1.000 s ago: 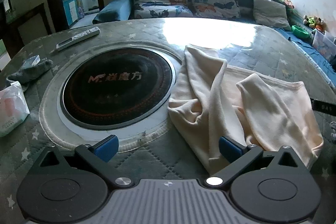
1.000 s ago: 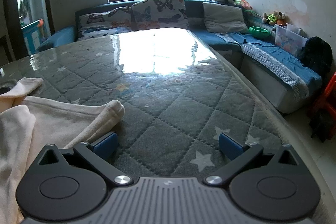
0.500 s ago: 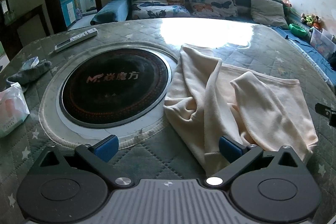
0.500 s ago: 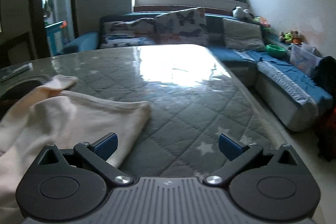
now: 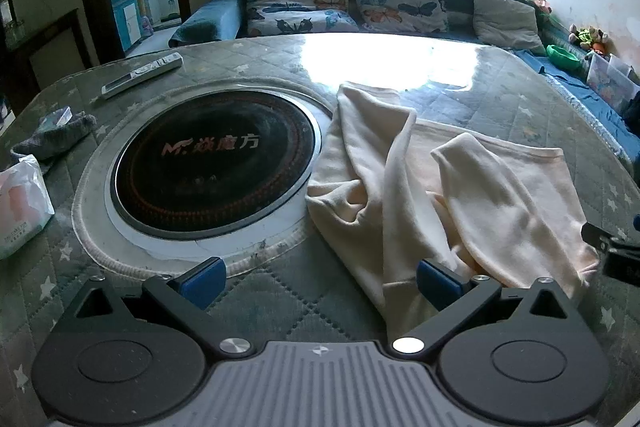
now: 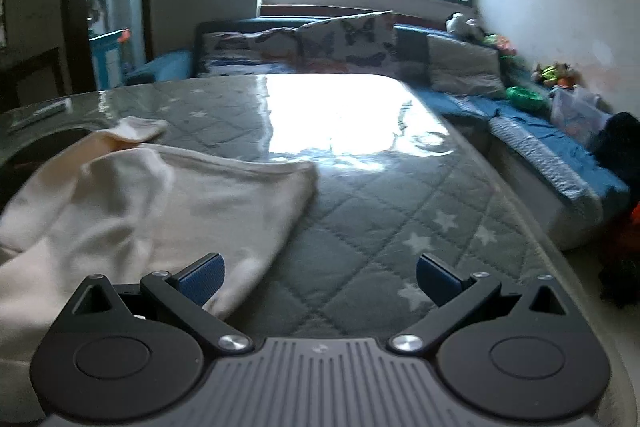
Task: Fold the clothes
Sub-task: 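Move both grippers toward the cream sweatshirt's sleeve and hem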
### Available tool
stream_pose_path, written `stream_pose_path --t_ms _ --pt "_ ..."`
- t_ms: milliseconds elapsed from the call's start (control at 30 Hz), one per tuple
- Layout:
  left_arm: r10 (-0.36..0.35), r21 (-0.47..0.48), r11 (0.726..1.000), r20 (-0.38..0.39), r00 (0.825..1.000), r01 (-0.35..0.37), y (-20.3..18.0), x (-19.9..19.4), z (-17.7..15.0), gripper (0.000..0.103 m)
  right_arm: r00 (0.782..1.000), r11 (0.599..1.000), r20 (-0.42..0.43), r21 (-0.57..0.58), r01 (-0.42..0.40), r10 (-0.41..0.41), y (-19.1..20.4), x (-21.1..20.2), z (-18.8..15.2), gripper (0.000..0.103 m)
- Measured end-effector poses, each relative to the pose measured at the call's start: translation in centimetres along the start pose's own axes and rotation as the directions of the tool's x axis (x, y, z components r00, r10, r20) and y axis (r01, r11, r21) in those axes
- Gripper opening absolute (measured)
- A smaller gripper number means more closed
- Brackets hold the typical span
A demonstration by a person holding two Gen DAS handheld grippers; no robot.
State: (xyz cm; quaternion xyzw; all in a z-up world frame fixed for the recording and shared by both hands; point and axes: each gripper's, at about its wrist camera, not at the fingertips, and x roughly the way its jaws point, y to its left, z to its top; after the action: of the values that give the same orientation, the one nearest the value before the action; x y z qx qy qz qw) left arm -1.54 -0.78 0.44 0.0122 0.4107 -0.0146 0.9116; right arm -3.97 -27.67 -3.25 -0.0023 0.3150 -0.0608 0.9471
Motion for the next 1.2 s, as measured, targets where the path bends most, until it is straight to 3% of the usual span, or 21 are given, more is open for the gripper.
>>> stream_pose_path --t_ms 133,367,867,1033,1200 --pt "0.001 -0.004 1.0 -0.01 1.0 -0.001 0.0 0.4 0.0 0.103 0.999 0.999 -0.031 0.018 0.029 -0.029 -0.7 1.5 0.2 0.103" --pt "-0.002 0.004 1.0 -0.023 1.0 0.002 -0.3 0.9 0.2 0.103 0.998 0.997 -0.056 0.074 0.007 -0.003 -1.5 3.2 0.8 0.103" --pt "-0.024 0.019 1.0 -0.026 0.999 0.025 -1.2 1.3 0.7 0.103 0.998 0.997 -0.067 0.079 -0.001 0.006 -1.4 3.3 1.1 0.103" --pt "-0.032 0.029 0.999 -0.02 0.999 0.032 -1.4 0.7 0.8 0.103 0.997 0.998 -0.076 0.057 -0.024 0.028 -1.0 2.7 1.2 0.103" --pt "-0.029 0.032 0.999 -0.017 0.999 0.03 -1.4 0.5 0.8 0.103 0.998 0.999 -0.048 -0.038 -0.031 0.029 0.8 0.4 1.3 0.103"
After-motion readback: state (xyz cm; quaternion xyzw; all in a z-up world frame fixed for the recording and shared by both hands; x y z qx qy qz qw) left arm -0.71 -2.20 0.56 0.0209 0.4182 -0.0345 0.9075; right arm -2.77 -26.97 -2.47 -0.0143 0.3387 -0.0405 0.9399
